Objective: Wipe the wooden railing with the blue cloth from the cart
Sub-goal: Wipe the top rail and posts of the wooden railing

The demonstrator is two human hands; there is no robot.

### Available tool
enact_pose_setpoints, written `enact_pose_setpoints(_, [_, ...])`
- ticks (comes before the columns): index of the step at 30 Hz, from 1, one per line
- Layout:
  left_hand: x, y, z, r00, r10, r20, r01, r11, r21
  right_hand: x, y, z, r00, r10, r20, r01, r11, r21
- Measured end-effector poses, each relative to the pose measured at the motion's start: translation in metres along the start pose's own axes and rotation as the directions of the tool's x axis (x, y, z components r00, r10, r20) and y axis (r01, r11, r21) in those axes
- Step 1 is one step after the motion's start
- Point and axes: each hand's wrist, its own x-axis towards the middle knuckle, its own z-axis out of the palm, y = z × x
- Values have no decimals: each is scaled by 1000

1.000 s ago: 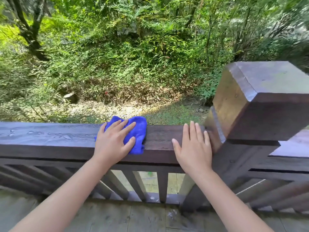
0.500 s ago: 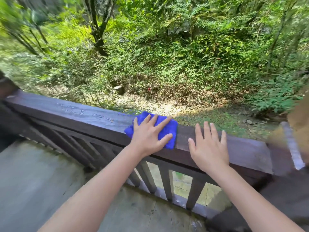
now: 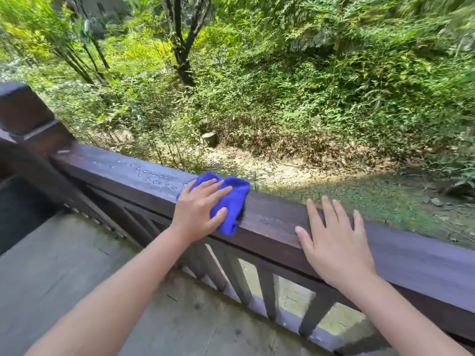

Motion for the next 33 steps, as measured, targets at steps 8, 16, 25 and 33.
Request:
enact_pose_setpoints(8, [5,-131,-26,992,-120,-34,120,993,-4,63,-128,16,999,-11,42,9,999,51])
enact_pose_setpoints(16, [14,-79,-16,972,197,131,-191,980,-54,76,-154,15,999,32,41,-31,999,-13])
enact_pose_setpoints(25, [12,-205,-38,989,113,90,-114,993,8,93,-194,15,994,-45,99,47,999,-17])
enact_pose_setpoints(33, [13,-292,-49,1000,28,-2,-28,999,32,151,-297,32,975,-204,89,199,978,55])
